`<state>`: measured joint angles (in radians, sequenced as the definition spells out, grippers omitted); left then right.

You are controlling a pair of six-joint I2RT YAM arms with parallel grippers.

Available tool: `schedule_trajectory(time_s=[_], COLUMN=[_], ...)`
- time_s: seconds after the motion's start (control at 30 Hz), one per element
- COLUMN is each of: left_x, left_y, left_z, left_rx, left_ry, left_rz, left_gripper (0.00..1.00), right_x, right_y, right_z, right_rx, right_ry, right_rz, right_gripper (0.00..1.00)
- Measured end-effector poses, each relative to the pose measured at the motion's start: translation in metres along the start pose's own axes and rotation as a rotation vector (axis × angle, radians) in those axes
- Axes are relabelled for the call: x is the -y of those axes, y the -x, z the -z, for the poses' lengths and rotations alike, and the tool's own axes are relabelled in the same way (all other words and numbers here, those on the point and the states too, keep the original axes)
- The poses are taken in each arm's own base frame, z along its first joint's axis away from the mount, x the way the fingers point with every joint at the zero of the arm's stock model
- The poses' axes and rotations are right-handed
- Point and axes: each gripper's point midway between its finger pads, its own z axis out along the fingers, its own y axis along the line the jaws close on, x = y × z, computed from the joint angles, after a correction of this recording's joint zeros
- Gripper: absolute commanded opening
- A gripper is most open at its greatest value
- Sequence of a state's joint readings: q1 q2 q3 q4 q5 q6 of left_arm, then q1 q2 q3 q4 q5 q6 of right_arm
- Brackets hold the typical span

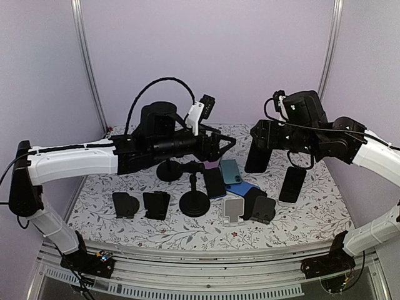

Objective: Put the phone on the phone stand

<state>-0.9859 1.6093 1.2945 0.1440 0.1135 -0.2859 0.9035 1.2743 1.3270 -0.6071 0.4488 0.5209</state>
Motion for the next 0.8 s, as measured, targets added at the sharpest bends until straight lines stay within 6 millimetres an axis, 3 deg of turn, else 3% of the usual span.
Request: schedule_trajectory(time_s=[0.23, 0.4, 0.57, 0.8], left_x=[-0.011, -0.013, -0.016, -0.020], left_y=[0.018, 0.029, 0.029, 0.024], left_z=[0.047, 0.070, 0.078, 0.079], left_rx=[0.066, 0.110, 0.114, 0.098], left_ry=[0.068, 0.091, 0.107, 0.119], left_rz=[0.056, 0.074, 0.082, 0.085], left_gripper=[0.74, 0.74, 0.74, 0.73], right_x=[0.008, 0.012, 0.016, 0.033], right_y=[-0.008, -0.030, -0.049, -0.097], right_z=[0.028, 0.039, 0.044, 0.038], right_rx=[0.032, 0.011, -0.009, -0.046], right_ry=[-0.036, -0.066, -0.102, -0.191], right_rz=[-0.021, -0.031, -0.052, -0.069], right_gripper=[0.36, 0.36, 0.35, 0.35])
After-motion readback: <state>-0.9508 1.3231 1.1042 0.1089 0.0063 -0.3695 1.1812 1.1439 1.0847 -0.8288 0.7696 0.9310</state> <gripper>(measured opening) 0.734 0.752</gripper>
